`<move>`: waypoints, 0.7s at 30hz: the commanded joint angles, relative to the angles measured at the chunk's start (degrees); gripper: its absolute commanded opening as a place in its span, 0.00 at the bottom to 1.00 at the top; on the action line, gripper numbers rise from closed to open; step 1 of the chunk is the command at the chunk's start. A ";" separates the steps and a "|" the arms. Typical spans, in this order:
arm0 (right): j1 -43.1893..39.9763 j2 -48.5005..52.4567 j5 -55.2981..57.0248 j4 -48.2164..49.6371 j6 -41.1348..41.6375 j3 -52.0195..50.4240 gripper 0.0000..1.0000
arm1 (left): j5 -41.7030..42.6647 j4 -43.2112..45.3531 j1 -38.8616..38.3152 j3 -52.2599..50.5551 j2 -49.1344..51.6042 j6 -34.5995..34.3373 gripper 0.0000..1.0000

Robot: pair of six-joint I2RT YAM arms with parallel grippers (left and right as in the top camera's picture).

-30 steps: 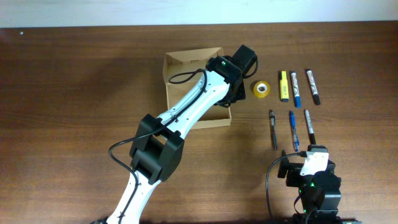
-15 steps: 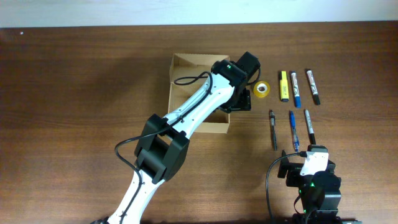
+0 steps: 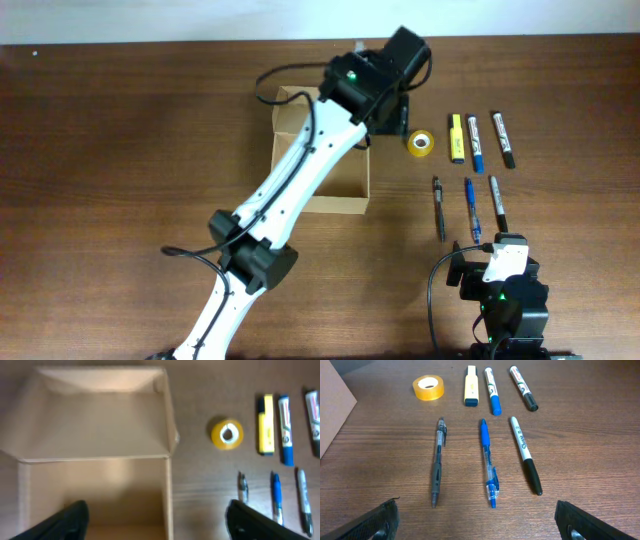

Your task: Pack container

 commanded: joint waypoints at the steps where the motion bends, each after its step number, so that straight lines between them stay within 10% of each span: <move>1: -0.48 -0.37 -0.11 0.13 0.26 -0.46 0.99 | -7.52 -2.80 2.01 6.21 -0.22 2.67 0.91; 21: -0.48 -0.37 -6.47 2.60 0.28 -0.35 0.99 | -9.29 -7.32 30.91 9.18 -4.92 7.91 1.00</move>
